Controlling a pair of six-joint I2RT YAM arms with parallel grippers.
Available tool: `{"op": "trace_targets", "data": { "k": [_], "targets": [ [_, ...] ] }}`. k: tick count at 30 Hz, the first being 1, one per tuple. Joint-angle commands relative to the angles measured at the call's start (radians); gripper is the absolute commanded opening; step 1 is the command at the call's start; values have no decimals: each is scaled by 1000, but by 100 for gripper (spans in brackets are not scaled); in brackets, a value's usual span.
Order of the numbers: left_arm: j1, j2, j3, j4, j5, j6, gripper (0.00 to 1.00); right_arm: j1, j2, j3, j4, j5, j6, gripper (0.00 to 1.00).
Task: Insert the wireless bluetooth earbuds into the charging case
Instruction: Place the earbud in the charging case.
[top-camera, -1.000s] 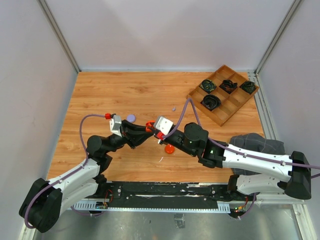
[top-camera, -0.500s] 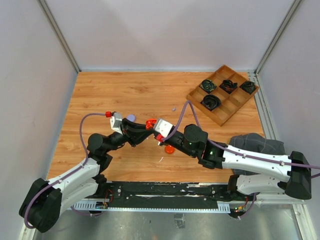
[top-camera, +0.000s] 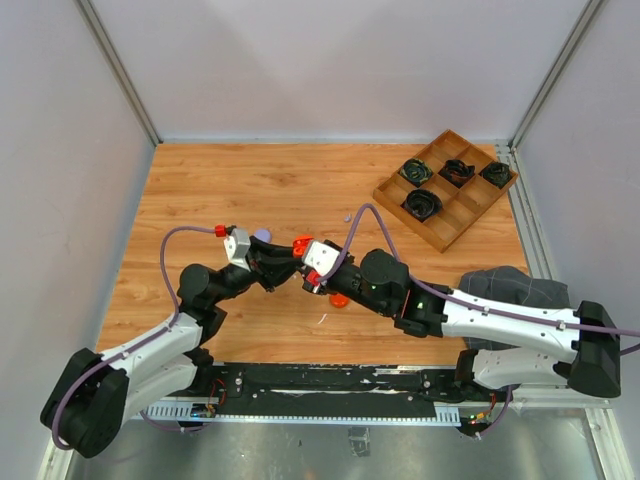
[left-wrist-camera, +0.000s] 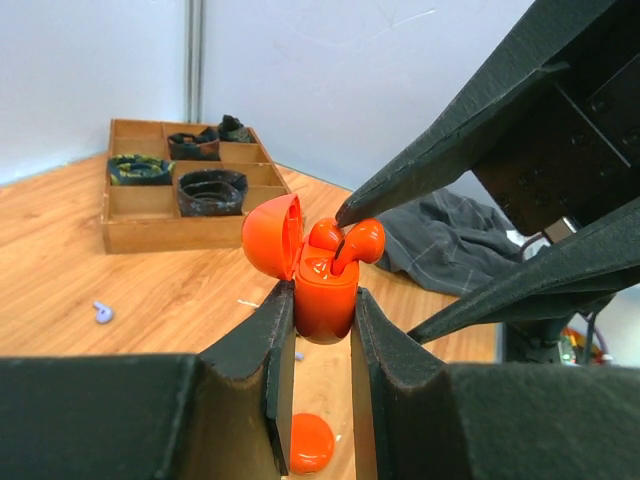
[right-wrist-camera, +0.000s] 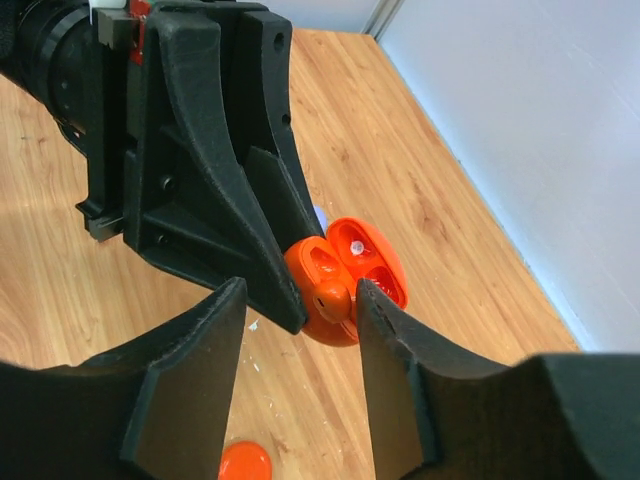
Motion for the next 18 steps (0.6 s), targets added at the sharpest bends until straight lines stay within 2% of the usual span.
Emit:
{"op": "trace_targets", "data": {
  "k": [1, 6, 18],
  "targets": [
    [9, 30, -21, 77, -6, 103, 0, 19, -49, 64, -71, -7, 25, 52],
    [9, 68, -42, 121, 4, 165, 0, 14, -91, 77, -114, 29, 22, 61],
    [9, 160, -88, 287, 77, 155, 0, -70, -79, 78, -216, 183, 75, 69]
  ]
}}
